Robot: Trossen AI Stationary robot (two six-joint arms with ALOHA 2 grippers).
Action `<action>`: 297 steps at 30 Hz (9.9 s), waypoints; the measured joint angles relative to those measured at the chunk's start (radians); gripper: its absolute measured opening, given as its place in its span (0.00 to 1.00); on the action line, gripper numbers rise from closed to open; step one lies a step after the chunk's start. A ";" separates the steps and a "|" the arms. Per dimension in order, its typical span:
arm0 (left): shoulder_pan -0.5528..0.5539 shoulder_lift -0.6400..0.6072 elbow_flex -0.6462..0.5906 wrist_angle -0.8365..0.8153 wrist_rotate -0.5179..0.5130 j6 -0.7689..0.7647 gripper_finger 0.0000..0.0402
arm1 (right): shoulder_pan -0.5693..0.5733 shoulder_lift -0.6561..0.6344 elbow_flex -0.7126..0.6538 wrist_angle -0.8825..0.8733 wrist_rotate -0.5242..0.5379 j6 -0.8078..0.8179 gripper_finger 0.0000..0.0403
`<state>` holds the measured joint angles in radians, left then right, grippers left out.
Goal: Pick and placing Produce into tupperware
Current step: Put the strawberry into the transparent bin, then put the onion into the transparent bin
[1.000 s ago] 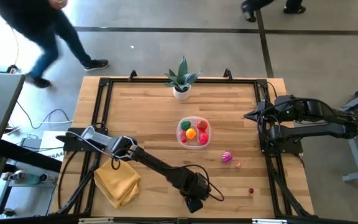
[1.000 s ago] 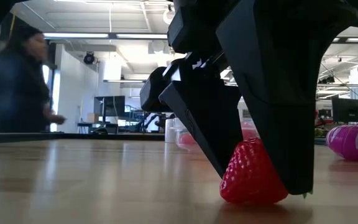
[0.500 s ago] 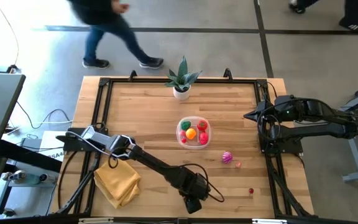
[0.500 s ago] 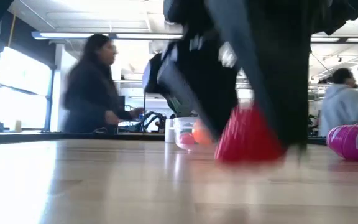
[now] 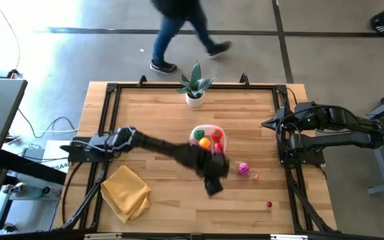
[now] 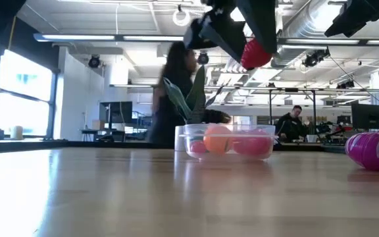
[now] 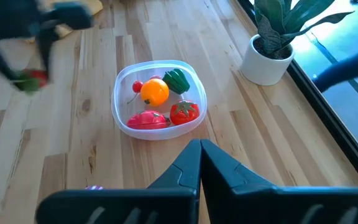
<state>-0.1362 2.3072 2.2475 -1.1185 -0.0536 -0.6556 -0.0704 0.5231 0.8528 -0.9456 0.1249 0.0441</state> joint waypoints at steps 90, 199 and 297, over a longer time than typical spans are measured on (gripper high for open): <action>0.255 0.170 0.000 -0.191 0.099 0.260 0.38 | 0.000 0.000 0.000 0.000 0.000 0.000 0.00; 0.247 -1.283 -1.587 0.871 0.067 0.361 0.59 | 0.000 0.000 0.000 0.000 0.000 0.000 0.00; 0.110 -1.447 -1.586 0.704 -0.165 0.385 0.26 | 0.007 0.222 0.002 0.297 -0.266 0.333 0.19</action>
<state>-0.0265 0.8600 0.6617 -0.4145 -0.2184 -0.2703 -0.0636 0.7456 0.8547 -0.6481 -0.1414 0.3772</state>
